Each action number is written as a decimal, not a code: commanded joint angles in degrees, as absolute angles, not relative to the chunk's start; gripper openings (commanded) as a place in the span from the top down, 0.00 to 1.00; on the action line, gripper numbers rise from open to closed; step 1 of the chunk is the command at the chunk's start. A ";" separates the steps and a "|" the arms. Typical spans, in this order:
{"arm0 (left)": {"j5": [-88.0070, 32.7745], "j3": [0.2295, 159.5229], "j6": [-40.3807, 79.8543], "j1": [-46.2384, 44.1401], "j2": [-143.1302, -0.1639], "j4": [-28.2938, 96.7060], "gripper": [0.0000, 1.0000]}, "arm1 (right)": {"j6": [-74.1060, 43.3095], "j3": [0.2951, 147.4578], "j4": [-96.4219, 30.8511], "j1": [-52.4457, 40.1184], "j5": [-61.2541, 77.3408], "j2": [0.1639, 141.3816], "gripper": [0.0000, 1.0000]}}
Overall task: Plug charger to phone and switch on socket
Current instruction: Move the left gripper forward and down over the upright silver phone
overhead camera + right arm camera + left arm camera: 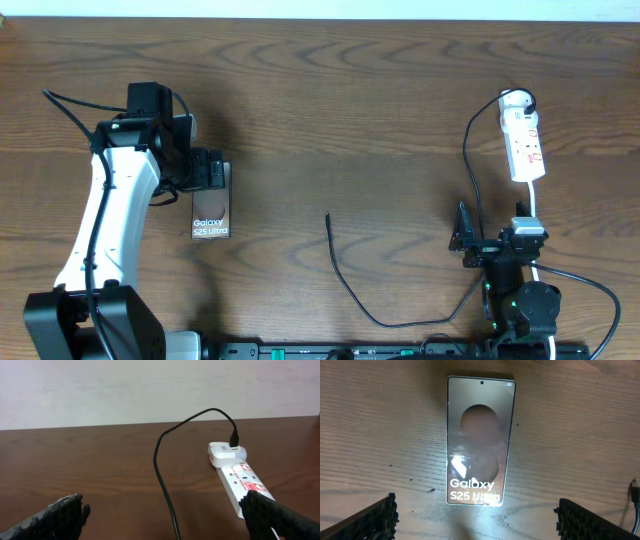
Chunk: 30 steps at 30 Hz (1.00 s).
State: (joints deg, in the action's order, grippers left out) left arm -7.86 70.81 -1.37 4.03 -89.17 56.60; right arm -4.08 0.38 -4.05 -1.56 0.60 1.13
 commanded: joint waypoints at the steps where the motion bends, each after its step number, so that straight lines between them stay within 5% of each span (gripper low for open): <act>1: -8.56 71.81 -2.50 4.16 -89.60 56.69 0.02 | -3.57 0.32 -4.32 -1.17 0.54 1.13 0.01; 30: -8.27 79.00 -3.44 0.71 -105.23 62.46 0.02 | -3.60 0.32 -4.32 -1.17 0.54 1.13 0.01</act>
State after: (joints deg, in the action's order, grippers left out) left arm -7.86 78.56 -2.90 2.24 -104.86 62.61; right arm -4.08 0.38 -4.08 -1.56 0.60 1.13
